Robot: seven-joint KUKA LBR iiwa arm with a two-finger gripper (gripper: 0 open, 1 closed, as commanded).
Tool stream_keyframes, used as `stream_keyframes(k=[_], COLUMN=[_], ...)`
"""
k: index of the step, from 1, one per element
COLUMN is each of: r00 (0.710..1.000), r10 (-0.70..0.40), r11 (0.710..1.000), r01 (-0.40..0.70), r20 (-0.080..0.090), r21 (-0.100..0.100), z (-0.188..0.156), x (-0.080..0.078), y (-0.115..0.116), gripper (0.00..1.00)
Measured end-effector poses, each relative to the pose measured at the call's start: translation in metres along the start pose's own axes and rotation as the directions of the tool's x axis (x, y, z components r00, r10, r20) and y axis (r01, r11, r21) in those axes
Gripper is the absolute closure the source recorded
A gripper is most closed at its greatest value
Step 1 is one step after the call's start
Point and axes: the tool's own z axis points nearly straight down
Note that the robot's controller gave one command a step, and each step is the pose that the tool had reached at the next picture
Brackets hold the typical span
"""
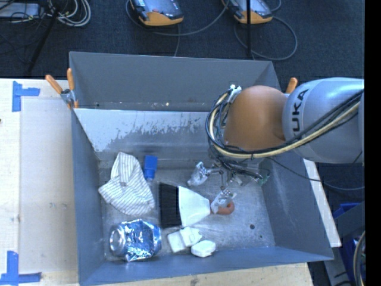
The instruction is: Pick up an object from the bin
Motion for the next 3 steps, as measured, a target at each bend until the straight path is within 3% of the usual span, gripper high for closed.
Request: stream_keyframes(k=[1, 2, 3], r00=[1.0, 1.0, 1.0], r10=[0.002, 0.003, 0.005], r11=[1.0, 1.0, 1.0], r01=[-0.002, -0.004, -0.005], r20=[0.021, 0.016, 0.022], r21=[0.004, 0.003, 0.005], z=[-0.0006, -0.0004, -0.0006], x=[-0.0051, -0.0038, -0.0052], y=[0.0015, 0.001, 0.0013], gripper=[0.0, 1.0, 0.0])
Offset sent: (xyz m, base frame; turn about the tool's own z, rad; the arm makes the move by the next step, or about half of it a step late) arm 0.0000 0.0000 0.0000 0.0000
